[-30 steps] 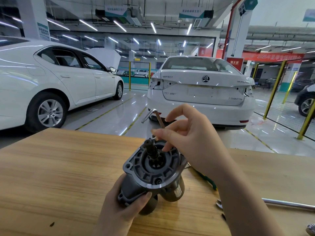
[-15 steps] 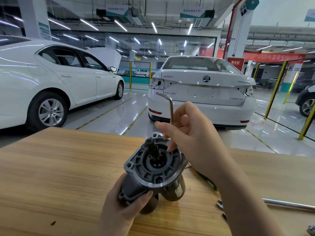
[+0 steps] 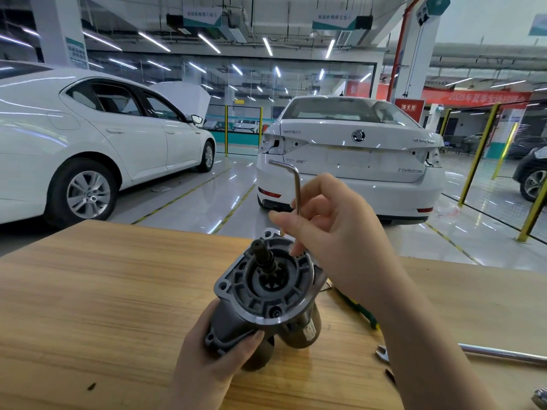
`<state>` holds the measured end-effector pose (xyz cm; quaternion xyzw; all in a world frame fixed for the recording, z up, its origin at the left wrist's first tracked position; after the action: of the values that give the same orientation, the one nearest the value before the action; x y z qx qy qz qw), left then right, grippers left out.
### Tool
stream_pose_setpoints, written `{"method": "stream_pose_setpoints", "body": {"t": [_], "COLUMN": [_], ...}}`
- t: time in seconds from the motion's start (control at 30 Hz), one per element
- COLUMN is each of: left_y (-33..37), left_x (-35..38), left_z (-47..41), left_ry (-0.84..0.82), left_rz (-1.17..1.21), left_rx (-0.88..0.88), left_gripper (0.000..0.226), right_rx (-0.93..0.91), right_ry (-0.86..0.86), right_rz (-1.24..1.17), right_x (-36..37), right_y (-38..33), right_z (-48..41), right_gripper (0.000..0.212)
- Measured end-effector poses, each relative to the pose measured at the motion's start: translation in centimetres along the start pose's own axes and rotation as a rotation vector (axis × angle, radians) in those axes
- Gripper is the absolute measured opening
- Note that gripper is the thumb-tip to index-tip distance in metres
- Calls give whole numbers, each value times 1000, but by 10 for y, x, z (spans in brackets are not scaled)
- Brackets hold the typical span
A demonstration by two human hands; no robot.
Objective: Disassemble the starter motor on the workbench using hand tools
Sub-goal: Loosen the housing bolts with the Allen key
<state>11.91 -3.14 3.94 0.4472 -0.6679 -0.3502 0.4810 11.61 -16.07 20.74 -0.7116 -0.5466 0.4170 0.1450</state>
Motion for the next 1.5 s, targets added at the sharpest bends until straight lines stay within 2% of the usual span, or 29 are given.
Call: {"method": "stream_pose_setpoints", "body": {"t": [0.07, 0.2, 0.27, 0.4, 0.47, 0.53, 0.63, 0.67, 0.77, 0.97, 1.03, 1.17, 1.2, 1.3, 1.43, 1.5], "left_y": [-1, -4, -4, -3, -3, -2, -1, -2, -1, 5, 4, 2, 2, 0, 1, -2], "left_x": [-1, 0, -2, -2, -3, -3, -1, -2, -3, 2, 3, 3, 2, -1, -1, -2], "left_z": [-1, -2, -2, -2, -2, -1, 0, 0, 0, 3, 4, 3, 3, 2, -1, -1], "left_ry": [4, 5, 17, 24, 35, 31, 20, 34, 63, 65, 58, 38, 31, 29, 9, 1], "left_rz": [8, 64, 50, 55, 55, 58, 22, 25, 86, 55, 54, 60, 62, 2, 2, -6], "left_rx": [0, -9, -1, 4, 16, 11, 3, -7, -35, -27, -24, -13, -5, 23, 25, 22], "left_gripper": [93, 79, 80, 79, 67, 61, 89, 90, 56, 49, 49, 49, 54, 86, 65, 81], "right_rx": [-7, -11, -25, -10, 2, 8, -14, -21, -57, -32, -12, -33, -38, -52, -56, -30], "right_ry": [7, -95, -117, -92, -70, -37, 12, 14, -24, -4, 20, 89, 88, 49, -8, -6], "right_rz": [1, 22, 38, 21, -26, -39, -56, -51, -1, -21, -21, 37, 43, 61, 17, -20], "right_x": [-2, 4, 6, 7, 6, 3, -1, -1, 2, 2, 0, -6, -5, -4, 1, 1], "right_y": [0, -2, -2, -1, 0, 0, 0, 0, -3, 0, 1, -1, -1, -1, -2, 0], "right_z": [1, 2, 3, 1, 0, 0, 0, 0, 0, -1, 0, 0, 0, 1, -1, -1], "right_gripper": [27, 16, 18, 17, 10, 12, 21, 23, 15, 10, 11, 27, 27, 22, 21, 14]}}
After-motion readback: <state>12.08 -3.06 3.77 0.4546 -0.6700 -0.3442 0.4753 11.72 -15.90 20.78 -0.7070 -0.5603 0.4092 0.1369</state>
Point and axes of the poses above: each hand's wrist, its own z-axis away from the middle knuckle, its own x-axis out of the palm, y = z × x, the point moved 9 cm from there along -z, towards the middle knuckle, and after that the axes turned 2 degrees about z, right-handed, at the moved point
